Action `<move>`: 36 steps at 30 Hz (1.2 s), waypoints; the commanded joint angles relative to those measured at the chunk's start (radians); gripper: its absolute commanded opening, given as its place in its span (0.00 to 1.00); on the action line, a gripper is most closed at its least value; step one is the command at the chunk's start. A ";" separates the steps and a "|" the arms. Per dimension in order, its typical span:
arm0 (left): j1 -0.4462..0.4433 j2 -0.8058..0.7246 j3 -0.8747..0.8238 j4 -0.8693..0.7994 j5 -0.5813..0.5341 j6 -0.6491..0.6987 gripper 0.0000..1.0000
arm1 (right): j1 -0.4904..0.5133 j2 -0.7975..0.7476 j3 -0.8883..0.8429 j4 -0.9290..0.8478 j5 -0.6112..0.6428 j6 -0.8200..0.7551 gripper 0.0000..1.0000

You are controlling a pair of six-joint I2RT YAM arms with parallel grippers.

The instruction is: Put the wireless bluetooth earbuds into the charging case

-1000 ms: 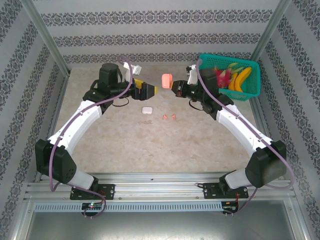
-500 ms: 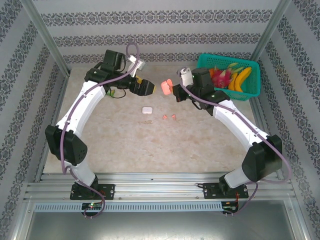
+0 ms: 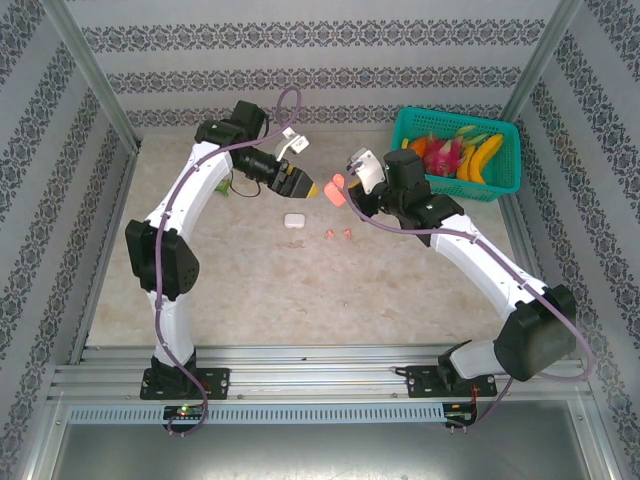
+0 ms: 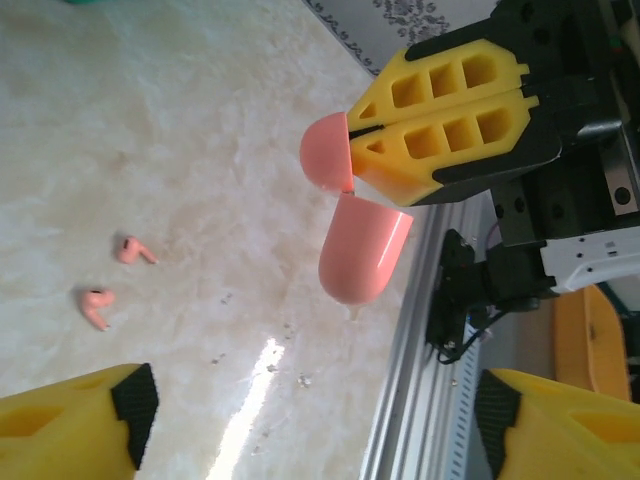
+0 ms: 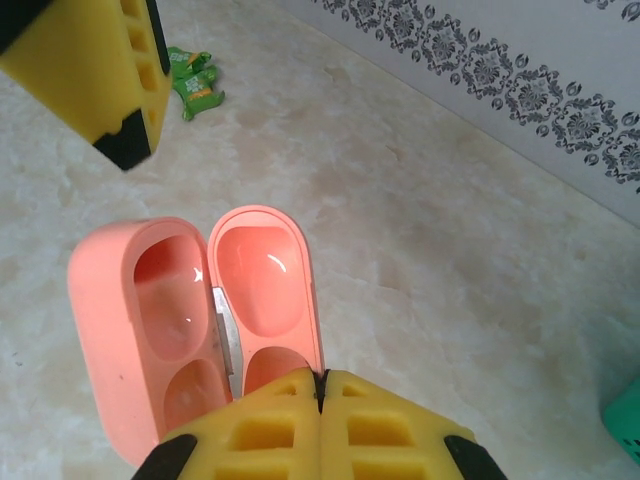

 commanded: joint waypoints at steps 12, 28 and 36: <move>-0.038 0.033 -0.004 0.005 0.109 0.035 0.72 | 0.028 0.012 0.014 0.010 -0.057 -0.005 0.00; -0.080 0.066 -0.013 0.029 0.112 0.038 0.60 | 0.030 0.017 0.023 0.018 -0.084 0.033 0.00; -0.084 0.066 -0.016 0.039 0.123 0.039 0.46 | 0.031 0.013 0.022 0.019 -0.080 0.050 0.00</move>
